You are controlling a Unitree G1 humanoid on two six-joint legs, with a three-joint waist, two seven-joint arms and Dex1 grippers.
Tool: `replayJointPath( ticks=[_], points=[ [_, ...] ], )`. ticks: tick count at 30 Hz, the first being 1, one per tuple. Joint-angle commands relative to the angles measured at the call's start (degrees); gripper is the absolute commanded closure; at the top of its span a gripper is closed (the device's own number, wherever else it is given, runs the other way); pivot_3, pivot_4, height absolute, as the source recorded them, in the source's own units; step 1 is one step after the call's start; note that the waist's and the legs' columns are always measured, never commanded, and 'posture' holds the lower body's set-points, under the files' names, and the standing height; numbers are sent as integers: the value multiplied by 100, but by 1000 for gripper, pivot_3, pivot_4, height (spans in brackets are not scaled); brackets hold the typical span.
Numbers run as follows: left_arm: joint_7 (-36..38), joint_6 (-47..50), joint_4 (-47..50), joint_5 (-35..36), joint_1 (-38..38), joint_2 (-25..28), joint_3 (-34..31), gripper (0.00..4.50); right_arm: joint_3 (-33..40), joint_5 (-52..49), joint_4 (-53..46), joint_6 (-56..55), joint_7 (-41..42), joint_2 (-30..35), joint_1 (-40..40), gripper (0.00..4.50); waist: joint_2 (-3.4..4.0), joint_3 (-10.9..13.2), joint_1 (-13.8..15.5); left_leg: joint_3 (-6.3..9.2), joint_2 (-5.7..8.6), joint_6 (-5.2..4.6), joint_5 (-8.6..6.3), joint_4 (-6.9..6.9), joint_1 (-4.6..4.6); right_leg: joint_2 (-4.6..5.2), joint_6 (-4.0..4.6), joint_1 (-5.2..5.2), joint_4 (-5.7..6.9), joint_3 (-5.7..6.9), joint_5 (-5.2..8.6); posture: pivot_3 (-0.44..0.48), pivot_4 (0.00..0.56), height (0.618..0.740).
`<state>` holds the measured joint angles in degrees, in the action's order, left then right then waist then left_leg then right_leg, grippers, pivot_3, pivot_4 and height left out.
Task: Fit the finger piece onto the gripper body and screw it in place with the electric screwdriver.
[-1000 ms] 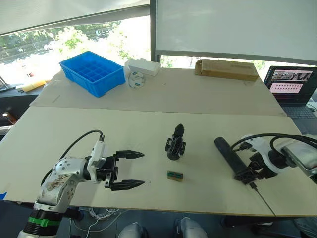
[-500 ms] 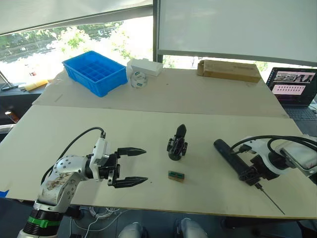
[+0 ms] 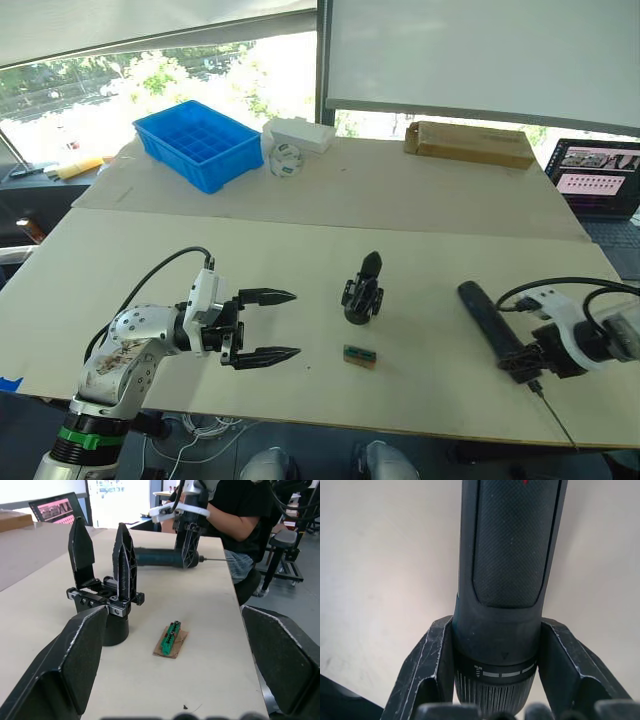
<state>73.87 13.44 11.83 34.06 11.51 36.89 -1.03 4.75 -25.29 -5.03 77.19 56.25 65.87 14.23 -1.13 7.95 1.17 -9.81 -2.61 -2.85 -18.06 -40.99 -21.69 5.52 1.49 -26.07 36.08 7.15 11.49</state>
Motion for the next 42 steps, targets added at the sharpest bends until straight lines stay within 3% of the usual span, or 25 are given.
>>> replayJointPath(
  ticks=[1,5,7,11,14,18,23,34,42],
  points=[
    [60,-209,-148,-49,84,11,-90,0,2043,-385,-700,-460,-80,-436,-397,2586,7,2,-30,-1,0,2,1,1,2,-3,0,-1,2,0,0,0,150,740],
    [94,-390,-602,-148,366,-27,-147,0,3528,-999,-1439,-1046,220,-1070,-845,2586,14,4,-49,-1,-2,11,6,3,8,-14,-29,0,6,-5,17,0,150,740],
    [134,-488,-884,-192,545,-45,-163,0,4269,-1704,-1914,-905,174,-1416,-665,2586,14,4,-58,-2,-2,11,6,4,15,-16,-29,2,8,-9,17,0,150,740],
    [307,-690,-1324,-306,776,-63,-113,0,4681,-2551,-2419,-1022,-478,-1934,-93,2586,15,4,-89,-4,-4,11,6,9,22,-20,2,3,9,-12,-1,0,150,740],
    [367,-874,-1570,-506,783,-95,19,0,4498,-3082,-2781,-1436,-1136,-2465,480,2586,15,4,-105,-5,-3,10,6,10,28,-19,3,9,6,-13,-2,0,150,740],
    [436,-1196,-1754,-797,599,-188,203,0,3803,-3008,-3399,-2360,-1261,-2934,459,2586,17,4,-100,-7,2,10,6,15,27,-17,7,6,8,-13,-3,0,150,740],
    [500,-1639,-2108,-1161,556,-395,489,0,2805,-2319,-3907,-3704,-856,-3263,-254,2586,17,4,-45,-13,9,9,6,13,25,-16,6,6,7,1,-2,0,150,740],
    [277,-2208,-2530,-1913,705,-1015,1256,0,1660,-1565,-4071,-5542,-482,-3734,-1531,2586,16,4,-55,-18,7,6,4,9,33,-21,3,9,9,-3,-3,0,150,740],
    [-300,-1912,-2381,-2321,917,-1430,1600,0,1049,-1042,-3503,-6662,-222,-3963,-1663,2586,15,4,-61,-18,7,5,4,5,36,-22,3,10,13,-6,-4,0,150,740]
  ],
)
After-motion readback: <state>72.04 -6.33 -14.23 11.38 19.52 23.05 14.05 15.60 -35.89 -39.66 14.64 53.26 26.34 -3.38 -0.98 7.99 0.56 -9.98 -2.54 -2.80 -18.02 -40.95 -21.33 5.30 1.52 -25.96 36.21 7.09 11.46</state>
